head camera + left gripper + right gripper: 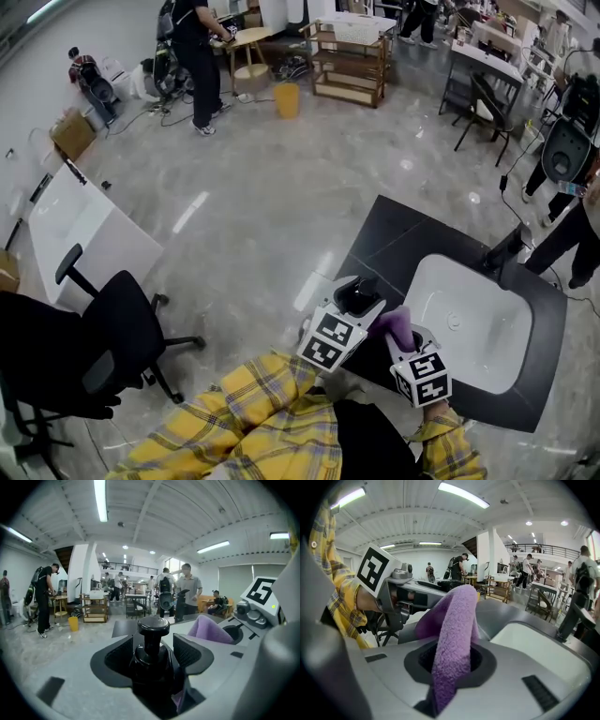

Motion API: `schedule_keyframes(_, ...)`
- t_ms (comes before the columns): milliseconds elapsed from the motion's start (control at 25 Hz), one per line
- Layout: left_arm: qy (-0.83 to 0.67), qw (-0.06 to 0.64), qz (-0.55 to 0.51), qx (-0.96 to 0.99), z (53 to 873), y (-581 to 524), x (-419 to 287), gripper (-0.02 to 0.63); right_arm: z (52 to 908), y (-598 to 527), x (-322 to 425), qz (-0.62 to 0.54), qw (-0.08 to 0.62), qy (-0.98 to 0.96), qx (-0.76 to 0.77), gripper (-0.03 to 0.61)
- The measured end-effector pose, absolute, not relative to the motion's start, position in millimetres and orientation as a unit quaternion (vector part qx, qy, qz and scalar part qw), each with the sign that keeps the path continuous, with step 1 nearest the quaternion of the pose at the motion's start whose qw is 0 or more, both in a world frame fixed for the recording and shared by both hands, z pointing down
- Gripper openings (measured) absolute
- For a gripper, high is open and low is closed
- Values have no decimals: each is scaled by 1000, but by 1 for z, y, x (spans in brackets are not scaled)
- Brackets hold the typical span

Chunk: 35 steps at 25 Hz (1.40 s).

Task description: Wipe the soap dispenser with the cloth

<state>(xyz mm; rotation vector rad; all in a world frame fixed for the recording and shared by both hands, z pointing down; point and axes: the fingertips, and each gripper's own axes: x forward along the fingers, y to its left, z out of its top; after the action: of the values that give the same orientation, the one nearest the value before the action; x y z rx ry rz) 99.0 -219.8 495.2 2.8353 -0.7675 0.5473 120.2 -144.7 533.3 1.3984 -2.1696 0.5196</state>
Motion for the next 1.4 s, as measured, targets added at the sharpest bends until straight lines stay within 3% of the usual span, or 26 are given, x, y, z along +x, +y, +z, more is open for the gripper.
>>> schedule_keyframes(440,-227,50,214,949,507,-222,100,212,534,-140,118,190,247,-797,518,37)
schedule_keyframes(1400,90,43,218,971,507,-200,105,213,533,-118,127,205,244,-782,536,37)
